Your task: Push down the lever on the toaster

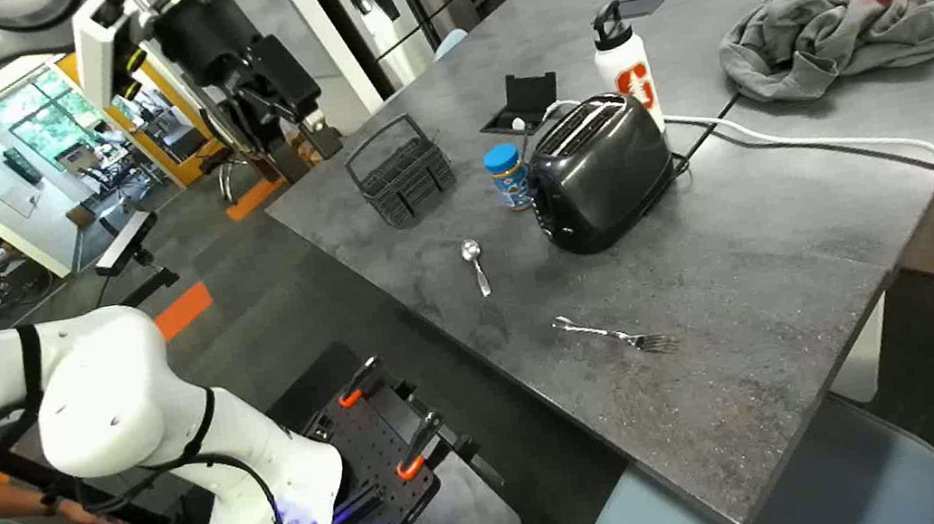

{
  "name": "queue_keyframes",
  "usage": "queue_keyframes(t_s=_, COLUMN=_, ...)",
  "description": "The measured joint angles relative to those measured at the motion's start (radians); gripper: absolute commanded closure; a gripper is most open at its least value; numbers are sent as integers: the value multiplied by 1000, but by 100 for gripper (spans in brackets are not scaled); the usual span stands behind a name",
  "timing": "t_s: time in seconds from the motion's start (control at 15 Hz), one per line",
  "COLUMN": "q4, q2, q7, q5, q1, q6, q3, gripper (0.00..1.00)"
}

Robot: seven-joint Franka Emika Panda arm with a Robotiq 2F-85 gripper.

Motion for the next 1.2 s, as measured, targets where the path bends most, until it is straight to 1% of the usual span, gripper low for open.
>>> queue_keyframes(t_s=0.6, q4=0, q2=0, q7=1, q5=0, q1=1, q6=0, q3=0, gripper=0)
queue_keyframes(t_s=0.73, q4=0, q2=6, q7=26, q5=26, q1=11, q6=0, q3=0, gripper=0)
queue_keyframes(t_s=0.87, q4=-1, q2=29, q7=100, q5=77, q1=31, q6=0, q3=13, gripper=0)
queue_keyframes(t_s=1.07, q4=-5, q2=98, q7=253, q5=170, q1=63, q6=9, q3=65, gripper=0)
queue_keyframes(t_s=1.2, q4=-11, q2=161, q7=358, q5=235, q1=79, q6=65, q3=103, gripper=0)
